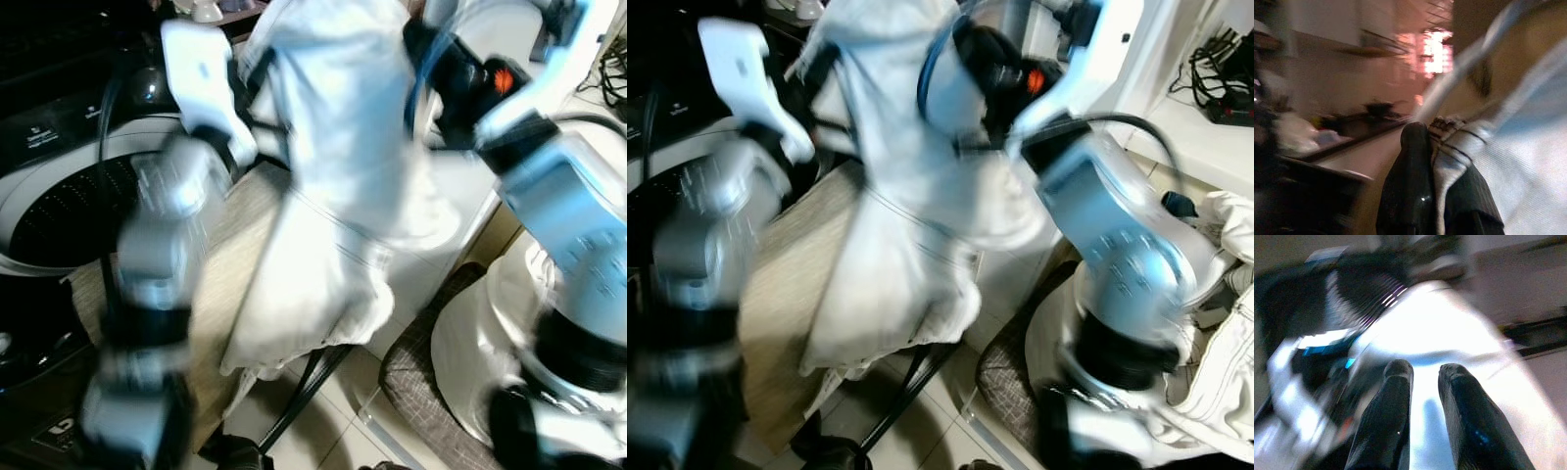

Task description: Clothes washing

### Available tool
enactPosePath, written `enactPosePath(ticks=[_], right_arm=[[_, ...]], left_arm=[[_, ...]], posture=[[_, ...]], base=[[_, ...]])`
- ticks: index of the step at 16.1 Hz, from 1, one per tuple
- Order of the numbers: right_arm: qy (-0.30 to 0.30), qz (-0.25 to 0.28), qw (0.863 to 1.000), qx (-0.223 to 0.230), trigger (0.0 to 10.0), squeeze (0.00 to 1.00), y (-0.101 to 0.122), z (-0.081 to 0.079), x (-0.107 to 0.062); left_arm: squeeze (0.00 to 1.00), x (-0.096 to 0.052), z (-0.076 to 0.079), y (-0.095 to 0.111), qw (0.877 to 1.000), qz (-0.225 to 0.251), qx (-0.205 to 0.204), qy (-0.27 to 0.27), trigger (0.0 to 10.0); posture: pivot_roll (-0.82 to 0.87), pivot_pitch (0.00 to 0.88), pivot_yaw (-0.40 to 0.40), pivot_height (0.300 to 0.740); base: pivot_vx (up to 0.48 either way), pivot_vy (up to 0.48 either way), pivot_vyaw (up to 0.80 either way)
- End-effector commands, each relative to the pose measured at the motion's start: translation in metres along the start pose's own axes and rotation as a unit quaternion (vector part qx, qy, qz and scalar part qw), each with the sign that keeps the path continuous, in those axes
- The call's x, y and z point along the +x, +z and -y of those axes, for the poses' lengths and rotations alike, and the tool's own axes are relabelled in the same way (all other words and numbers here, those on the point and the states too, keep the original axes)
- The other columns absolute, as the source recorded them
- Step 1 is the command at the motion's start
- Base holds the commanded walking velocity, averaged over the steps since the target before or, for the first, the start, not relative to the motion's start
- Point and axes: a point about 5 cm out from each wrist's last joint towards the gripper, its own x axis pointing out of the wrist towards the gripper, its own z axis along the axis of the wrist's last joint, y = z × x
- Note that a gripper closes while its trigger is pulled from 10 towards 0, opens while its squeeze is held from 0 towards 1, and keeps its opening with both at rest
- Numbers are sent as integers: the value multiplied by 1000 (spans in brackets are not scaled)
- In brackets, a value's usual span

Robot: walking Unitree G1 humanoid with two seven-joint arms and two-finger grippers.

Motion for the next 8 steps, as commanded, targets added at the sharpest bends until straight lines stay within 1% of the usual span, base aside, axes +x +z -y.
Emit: enactPosePath(ticks=[1,2,3,4,5,6,7,8], right_arm=[[64,-40,997,-27,10000,0,-9,-15,-5],[71,-50,996,-35,10000,0,-11,-16,-7],[62,-63,995,-45,10000,0,-16,-14,-9],[47,-71,995,-57,10000,0,-20,-10,-10],[36,-79,993,-74,10000,0,-22,-6,-11],[33,-81,993,-78,10000,0,-24,-5,-11],[24,-82,993,-84,10000,0,-25,-3,-12],[18,-82,993,-85,10000,0,-26,-2,-13]], left_arm=[[0,18,-30,45,995,75,50,46,0],[0,24,-38,55,993,82,63,56,0],[0,39,-56,85,985,110,111,76,0],[0,48,-67,112,974,133,158,91,0],[0,53,-74,138,952,154,240,110,0],[0,55,-78,154,936,168,283,124,0],[0,53,-86,193,882,192,392,177,0],[0,51,-90,214,839,194,462,210,0]], posture=[[-35,17,33,740],[-35,17,33,740],[-31,21,34,740],[-31,21,37,740],[-31,20,39,740],[-30,21,43,740],[-30,22,46,740],[-29,23,49,740]], base=[[0,0,0],[0,0,0],[0,0,0],[0,0,0],[0,0,0],[0,0,0],[0,0,0],[0,0,0]])
